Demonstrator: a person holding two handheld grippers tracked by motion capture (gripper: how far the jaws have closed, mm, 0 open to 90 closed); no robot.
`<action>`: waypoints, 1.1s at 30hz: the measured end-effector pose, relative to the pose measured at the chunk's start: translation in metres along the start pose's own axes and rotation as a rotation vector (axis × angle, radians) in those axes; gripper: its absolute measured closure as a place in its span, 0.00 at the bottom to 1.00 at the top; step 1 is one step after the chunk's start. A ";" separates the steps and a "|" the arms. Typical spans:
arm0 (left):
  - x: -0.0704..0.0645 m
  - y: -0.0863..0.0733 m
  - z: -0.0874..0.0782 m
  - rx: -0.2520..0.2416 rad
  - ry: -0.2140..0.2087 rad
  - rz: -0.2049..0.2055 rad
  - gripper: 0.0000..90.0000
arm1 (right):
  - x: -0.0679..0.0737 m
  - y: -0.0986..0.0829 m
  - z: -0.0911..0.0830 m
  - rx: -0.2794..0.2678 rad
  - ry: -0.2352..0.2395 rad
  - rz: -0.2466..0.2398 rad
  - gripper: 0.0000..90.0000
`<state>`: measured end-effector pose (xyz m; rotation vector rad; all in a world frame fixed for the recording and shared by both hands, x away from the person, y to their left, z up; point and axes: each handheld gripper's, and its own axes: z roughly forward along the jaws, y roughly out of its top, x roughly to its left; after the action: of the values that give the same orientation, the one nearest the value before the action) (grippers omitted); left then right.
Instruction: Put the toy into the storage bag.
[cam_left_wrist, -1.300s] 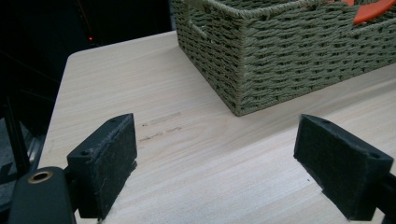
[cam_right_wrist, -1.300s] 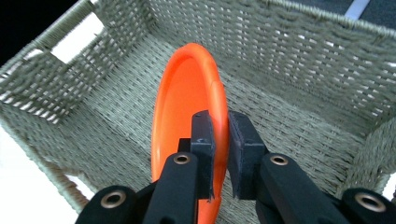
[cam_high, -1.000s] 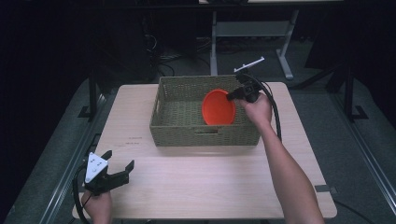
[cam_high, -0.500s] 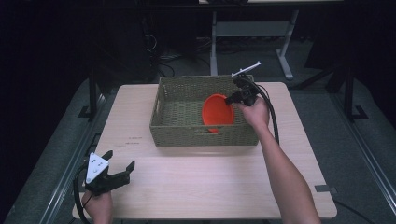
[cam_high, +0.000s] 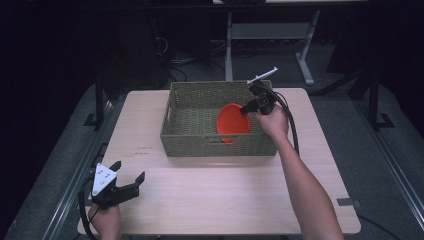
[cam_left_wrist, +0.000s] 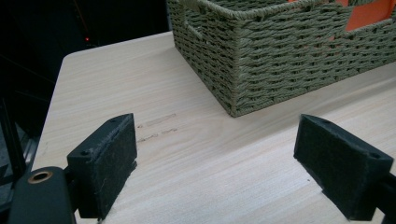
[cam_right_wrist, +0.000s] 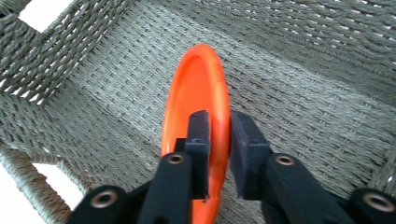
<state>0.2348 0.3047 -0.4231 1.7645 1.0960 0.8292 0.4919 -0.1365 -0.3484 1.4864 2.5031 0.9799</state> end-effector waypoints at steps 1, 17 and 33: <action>0.000 0.000 0.000 -0.001 -0.002 -0.004 0.14 | 0.000 0.000 0.000 0.002 0.005 0.003 0.84; 0.000 0.000 0.001 0.001 -0.003 -0.001 0.14 | -0.011 -0.010 0.003 0.042 -0.031 0.023 0.71; 0.001 -0.001 0.000 -0.004 0.001 -0.018 0.14 | -0.016 -0.014 -0.001 0.039 -0.052 0.035 0.65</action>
<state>0.2351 0.3052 -0.4239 1.7485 1.1087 0.8205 0.4892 -0.1544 -0.3597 1.5515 2.4827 0.8903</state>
